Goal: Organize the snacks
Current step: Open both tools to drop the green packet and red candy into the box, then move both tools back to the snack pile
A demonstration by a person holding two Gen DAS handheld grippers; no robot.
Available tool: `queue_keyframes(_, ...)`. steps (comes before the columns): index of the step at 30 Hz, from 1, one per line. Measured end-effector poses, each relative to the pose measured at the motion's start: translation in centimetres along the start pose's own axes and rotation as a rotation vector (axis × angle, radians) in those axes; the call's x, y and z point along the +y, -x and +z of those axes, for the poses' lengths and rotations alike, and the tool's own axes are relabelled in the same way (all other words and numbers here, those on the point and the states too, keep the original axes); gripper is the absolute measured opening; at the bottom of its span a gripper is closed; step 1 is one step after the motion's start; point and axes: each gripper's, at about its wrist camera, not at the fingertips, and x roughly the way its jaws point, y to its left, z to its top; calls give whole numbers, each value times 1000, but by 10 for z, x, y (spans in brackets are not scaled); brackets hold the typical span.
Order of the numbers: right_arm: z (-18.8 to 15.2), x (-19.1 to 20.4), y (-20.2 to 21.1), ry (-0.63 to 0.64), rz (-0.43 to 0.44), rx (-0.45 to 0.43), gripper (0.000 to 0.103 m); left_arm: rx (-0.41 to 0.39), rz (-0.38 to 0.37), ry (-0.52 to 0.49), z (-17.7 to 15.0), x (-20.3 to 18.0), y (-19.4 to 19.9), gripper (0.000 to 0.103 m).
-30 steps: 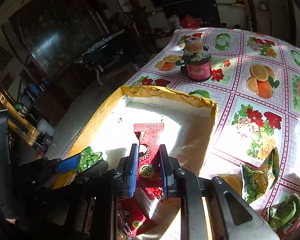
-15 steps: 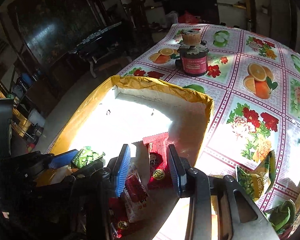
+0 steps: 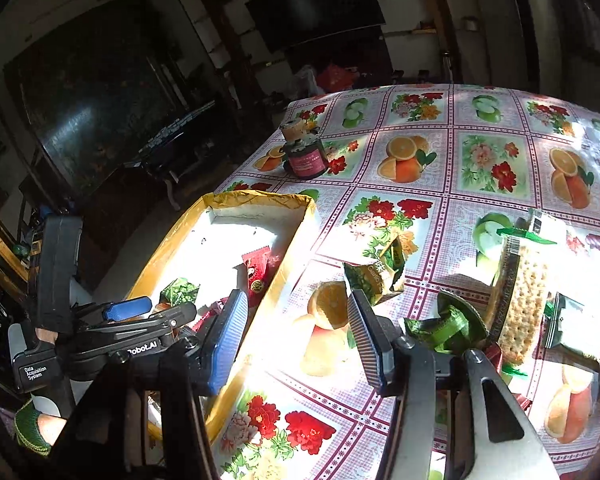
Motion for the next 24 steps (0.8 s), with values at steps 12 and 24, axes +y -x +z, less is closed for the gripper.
queue_keyframes(12, -38, -58, 67, -116, -87, -57, 54, -58, -27, -70, -28, -48, 37, 69)
queue_keyframes(24, -61, -88, 107, -180, -122, -95, 57, -83, -34, -112, -41, -73, 56, 69)
